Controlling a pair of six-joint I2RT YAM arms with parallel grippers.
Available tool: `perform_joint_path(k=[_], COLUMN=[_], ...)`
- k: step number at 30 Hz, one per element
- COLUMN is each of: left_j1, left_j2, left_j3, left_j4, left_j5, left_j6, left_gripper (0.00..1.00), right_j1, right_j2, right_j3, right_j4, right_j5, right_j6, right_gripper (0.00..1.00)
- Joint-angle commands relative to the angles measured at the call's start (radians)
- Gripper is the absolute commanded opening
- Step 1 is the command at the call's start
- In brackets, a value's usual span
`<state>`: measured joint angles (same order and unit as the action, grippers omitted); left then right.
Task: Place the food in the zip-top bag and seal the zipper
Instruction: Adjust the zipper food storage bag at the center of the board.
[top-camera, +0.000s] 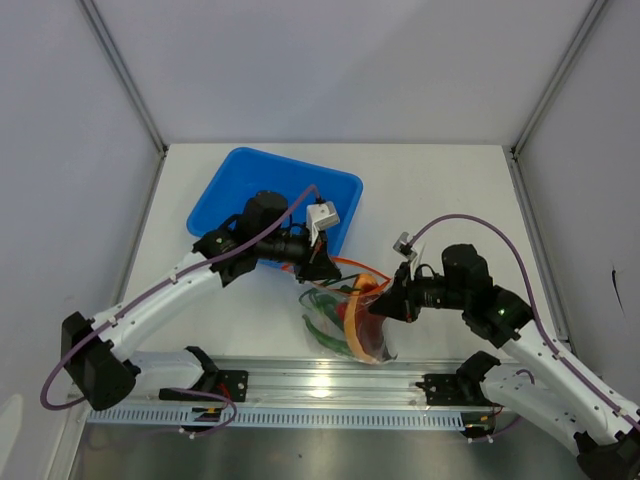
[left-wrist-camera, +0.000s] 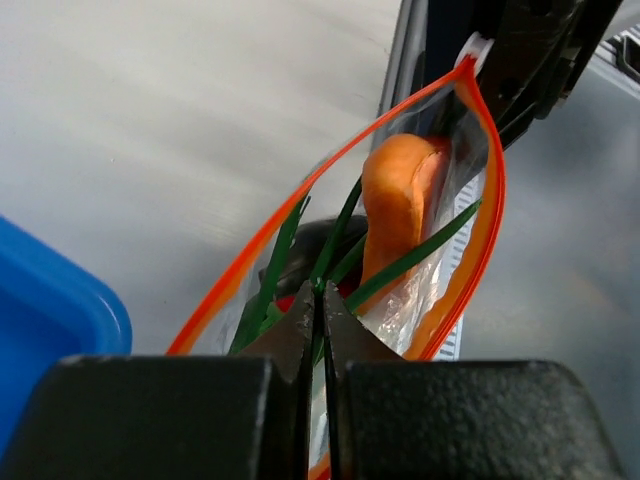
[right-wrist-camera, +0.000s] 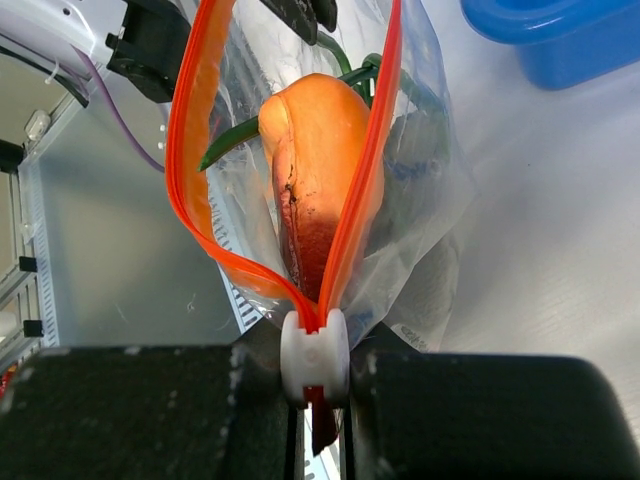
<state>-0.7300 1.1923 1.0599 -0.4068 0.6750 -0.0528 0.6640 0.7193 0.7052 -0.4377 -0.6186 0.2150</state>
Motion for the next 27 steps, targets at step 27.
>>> perform_joint_path(k=[27], left_j1=[-0.111], left_j2=[0.322], left_j3=[0.040], left_j4=[-0.086], left_j5=[-0.041], left_j6=[0.064], left_gripper=[0.04], right_j1=[0.042], right_j2=[0.022], right_j3=[0.083], right_j4=[0.025], right_j5=[0.013], right_j6=[-0.039], right_gripper=[0.00])
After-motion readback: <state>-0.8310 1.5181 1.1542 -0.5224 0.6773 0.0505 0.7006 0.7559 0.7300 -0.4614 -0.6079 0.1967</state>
